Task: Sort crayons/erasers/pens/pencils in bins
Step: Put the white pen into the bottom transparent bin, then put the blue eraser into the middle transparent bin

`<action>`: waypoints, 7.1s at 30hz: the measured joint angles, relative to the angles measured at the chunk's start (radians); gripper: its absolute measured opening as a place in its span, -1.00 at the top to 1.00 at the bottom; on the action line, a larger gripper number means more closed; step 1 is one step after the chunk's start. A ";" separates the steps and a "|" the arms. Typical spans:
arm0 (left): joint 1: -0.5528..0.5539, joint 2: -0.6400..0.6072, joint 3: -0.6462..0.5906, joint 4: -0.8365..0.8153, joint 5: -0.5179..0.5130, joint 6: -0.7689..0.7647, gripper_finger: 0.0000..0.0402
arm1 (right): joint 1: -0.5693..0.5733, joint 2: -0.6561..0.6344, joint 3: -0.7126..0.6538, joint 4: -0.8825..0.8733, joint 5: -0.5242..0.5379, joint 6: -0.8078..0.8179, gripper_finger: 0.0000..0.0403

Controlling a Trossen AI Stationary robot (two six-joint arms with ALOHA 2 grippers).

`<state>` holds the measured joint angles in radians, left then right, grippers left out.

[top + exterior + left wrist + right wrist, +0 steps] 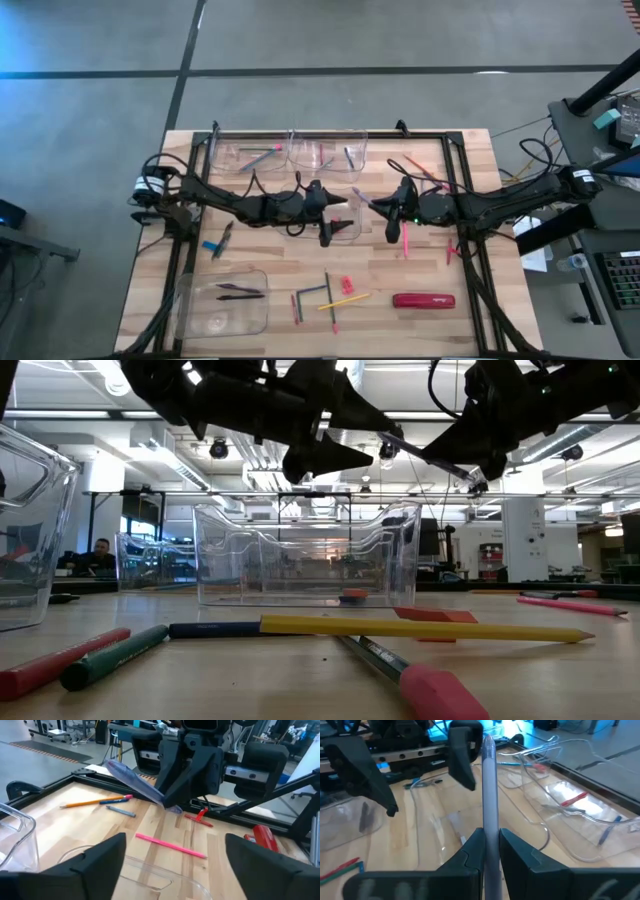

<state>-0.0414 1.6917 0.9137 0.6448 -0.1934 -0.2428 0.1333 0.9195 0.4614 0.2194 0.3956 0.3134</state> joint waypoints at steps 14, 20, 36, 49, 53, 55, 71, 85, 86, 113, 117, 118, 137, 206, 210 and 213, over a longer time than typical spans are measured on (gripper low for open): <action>0.000 0.005 0.026 0.125 -0.001 -0.017 -0.79 | 0.010 0.000 -0.013 0.137 -0.161 0.019 0.81; 0.000 0.010 0.026 0.138 -0.001 -0.041 -0.79 | 0.031 0.000 -0.016 0.170 -0.164 0.016 0.81; -0.002 0.010 0.026 0.193 0.001 -0.040 -0.38 | 0.033 0.100 -0.004 0.237 -0.171 0.007 0.81; -0.005 0.010 0.023 0.153 0.004 -0.040 0.55 | 0.033 0.133 0.027 0.237 -0.168 -0.012 0.81; -0.006 0.010 0.023 0.152 0.022 -0.043 0.84 | 0.032 0.137 0.027 0.227 -0.168 -0.018 0.81; -0.006 0.010 0.023 0.152 0.033 -0.044 0.91 | 0.032 0.139 0.027 0.224 -0.169 -0.024 0.81; -0.004 0.011 0.022 0.144 0.028 -0.030 0.90 | 0.033 0.151 0.027 0.192 -0.160 -0.053 0.07; -0.012 -0.360 0.046 -0.460 0.064 -0.012 0.91 | 0.033 0.151 0.030 0.168 -0.170 -0.062 -0.81; -0.018 -0.394 0.068 -0.548 0.065 -0.014 0.91 | 0.033 0.151 0.033 0.164 -0.171 -0.062 -0.82; -0.461 -0.166 0.468 -1.898 0.315 -0.510 0.83 | 0.033 0.150 0.051 0.095 -0.170 -0.017 -0.84; -0.466 -0.120 0.468 -1.897 0.322 -0.510 0.73 | 0.033 0.150 0.051 0.090 -0.170 0.000 -0.84; -0.466 -0.112 0.468 -1.895 0.323 -0.510 0.70 | 0.033 0.150 0.051 0.089 -0.170 0.003 -0.84; -0.464 -0.219 0.466 -1.921 0.072 -0.458 0.22 | 0.033 0.150 0.051 0.071 -0.170 0.009 -0.84; -0.092 -0.029 -0.245 -1.750 0.338 -0.039 0.22 | 0.033 0.150 0.046 0.069 -0.168 0.000 -0.84; -0.092 -0.030 -0.237 -1.760 0.333 -0.038 0.22 | 0.033 0.150 0.046 0.069 -0.168 0.000 -0.84; -0.092 -0.047 -0.225 -1.770 0.313 -0.058 0.22 | 0.033 0.150 0.046 0.070 -0.168 0.000 -0.84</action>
<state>-0.1335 1.6448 0.6884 -1.1251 0.1197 -0.3008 0.1661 1.0698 0.5076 0.2889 0.2276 0.3129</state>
